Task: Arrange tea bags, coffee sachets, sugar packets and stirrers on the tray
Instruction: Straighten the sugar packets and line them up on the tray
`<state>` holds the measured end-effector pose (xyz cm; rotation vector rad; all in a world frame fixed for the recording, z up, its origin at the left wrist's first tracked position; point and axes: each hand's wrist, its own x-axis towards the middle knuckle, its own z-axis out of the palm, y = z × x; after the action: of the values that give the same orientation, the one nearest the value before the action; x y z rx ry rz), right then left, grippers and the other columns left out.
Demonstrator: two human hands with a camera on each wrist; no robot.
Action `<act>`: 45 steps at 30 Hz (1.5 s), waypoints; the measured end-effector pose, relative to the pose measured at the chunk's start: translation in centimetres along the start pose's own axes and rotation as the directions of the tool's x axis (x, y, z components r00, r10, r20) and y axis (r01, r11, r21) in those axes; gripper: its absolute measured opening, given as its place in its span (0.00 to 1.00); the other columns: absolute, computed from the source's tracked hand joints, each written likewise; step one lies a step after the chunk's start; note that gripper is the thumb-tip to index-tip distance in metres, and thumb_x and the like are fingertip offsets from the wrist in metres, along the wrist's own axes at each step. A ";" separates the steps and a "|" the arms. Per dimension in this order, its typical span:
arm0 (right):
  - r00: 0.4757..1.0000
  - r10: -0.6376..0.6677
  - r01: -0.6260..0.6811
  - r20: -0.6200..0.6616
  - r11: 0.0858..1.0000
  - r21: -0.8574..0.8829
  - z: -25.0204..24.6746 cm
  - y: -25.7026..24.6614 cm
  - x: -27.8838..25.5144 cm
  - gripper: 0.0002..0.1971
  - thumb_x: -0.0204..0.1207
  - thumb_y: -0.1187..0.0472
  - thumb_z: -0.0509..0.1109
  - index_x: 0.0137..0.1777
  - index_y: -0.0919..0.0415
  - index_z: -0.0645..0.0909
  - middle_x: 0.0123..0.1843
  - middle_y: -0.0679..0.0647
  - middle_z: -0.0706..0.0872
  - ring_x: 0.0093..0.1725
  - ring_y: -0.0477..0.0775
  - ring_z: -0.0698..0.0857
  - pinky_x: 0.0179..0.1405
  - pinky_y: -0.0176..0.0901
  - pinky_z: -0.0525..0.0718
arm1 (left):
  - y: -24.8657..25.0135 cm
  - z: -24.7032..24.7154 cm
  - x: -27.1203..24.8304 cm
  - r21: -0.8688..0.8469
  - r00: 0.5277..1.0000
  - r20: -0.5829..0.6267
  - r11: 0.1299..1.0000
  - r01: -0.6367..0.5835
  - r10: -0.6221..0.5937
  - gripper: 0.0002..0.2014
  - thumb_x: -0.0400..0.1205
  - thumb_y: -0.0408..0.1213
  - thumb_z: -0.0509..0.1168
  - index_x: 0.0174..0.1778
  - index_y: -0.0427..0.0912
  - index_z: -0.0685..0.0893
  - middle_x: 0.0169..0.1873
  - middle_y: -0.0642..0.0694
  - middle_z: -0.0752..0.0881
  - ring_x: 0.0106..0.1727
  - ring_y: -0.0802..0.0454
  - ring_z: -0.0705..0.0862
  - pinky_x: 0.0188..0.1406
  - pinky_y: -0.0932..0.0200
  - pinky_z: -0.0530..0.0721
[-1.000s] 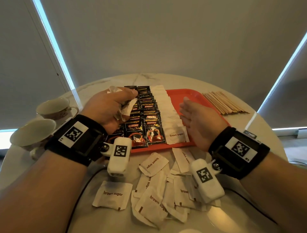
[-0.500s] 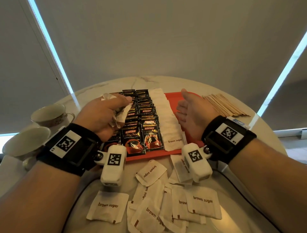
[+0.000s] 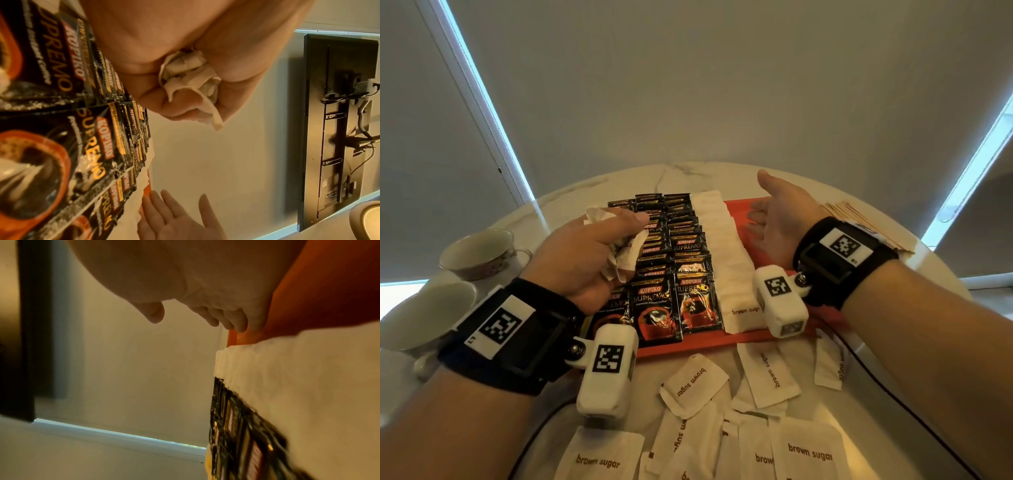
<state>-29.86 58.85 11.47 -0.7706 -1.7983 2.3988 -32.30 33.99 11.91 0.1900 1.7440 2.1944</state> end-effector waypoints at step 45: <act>0.894 -0.242 0.364 0.377 0.883 -0.296 6.3 2.0 -4.0 0.08 0.73 0.66 0.82 0.47 0.64 0.84 0.35 0.54 0.87 0.33 0.51 0.85 0.37 0.46 0.84 | -0.2 0.5 -0.3 -0.059 0.998 -0.050 0.998 -0.033 0.030 0.14 0.85 0.22 0.63 0.65 0.28 0.85 0.53 0.31 0.93 0.45 0.40 0.94 0.34 0.50 0.92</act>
<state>-28.42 51.29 12.38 -0.0656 -2.3207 2.1090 -31.84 34.35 11.84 0.1510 1.7098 2.2884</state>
